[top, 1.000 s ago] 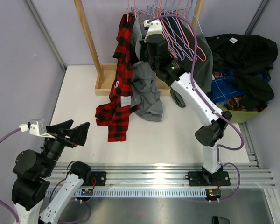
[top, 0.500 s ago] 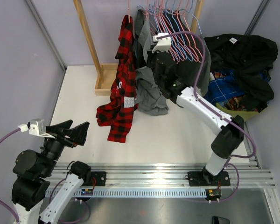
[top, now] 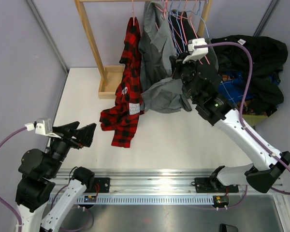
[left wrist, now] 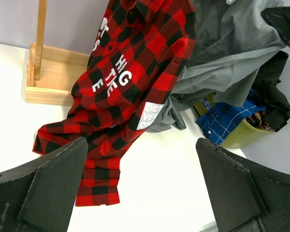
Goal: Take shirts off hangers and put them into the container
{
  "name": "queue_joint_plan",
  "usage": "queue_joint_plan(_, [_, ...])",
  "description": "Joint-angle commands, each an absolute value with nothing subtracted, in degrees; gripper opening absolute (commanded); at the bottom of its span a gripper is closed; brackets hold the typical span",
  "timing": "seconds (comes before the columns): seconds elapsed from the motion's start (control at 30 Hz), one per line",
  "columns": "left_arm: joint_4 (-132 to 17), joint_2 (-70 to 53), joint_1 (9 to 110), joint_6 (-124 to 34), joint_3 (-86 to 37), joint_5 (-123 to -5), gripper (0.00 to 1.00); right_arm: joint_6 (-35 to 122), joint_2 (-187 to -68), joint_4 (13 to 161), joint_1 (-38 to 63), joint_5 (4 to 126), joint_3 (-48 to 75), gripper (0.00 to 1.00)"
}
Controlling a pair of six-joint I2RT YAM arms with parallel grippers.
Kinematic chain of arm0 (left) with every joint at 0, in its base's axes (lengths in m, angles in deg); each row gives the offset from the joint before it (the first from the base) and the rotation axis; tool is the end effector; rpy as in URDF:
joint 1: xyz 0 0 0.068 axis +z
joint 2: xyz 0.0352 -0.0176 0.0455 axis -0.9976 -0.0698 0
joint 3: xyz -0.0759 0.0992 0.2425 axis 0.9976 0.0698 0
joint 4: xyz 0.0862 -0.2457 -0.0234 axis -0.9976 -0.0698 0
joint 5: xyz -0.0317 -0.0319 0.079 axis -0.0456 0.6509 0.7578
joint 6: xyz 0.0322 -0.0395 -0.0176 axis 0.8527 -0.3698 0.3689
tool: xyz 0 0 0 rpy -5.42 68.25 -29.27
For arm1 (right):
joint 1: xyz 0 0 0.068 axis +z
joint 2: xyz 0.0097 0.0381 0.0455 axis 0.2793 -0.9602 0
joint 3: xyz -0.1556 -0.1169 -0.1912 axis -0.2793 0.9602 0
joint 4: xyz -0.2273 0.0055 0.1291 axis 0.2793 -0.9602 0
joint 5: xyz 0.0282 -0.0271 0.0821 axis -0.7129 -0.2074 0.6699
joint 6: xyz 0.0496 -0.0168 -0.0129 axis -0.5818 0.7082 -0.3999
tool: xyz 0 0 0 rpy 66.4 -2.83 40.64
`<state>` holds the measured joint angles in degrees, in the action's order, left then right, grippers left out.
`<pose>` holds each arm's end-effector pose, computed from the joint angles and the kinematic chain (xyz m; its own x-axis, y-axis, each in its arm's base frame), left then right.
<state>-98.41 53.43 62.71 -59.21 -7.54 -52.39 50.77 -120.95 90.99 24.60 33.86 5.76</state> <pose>0.0144 -0.0039 0.3888 -0.1033 -0.4317 -0.8961 0.3320 0.8342 -0.4402 0.2264 0.1767 0.4871 0.1640 0.1264 -0.9783 -0.3016 0.9507 0.0723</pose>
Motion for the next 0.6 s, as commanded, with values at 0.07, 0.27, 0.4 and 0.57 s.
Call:
queue_joint_plan(0.07, [-92.5, 51.6, 62.6, -59.7, -7.1, -55.0, 0.99, 50.4, -123.1, 55.4, 24.4, 47.5, -15.3, 0.0])
queue_joint_plan(0.27, [-90.2, 45.9, 62.6, -56.3, -9.4, -60.4, 0.99, 44.6, -112.7, 29.7, 24.5, 48.7, -14.8, 0.0])
queue_joint_plan(0.4, [-87.2, 42.6, 62.6, -55.6, -10.9, -62.8, 0.99, 42.0, -108.6, 16.1, 24.5, 56.0, -17.2, 0.0])
queue_joint_plan(0.57, [-81.2, 39.2, 62.6, -58.6, -11.2, -68.0, 0.99, 42.3, -103.0, 14.1, 24.5, 78.5, -13.4, 0.0])
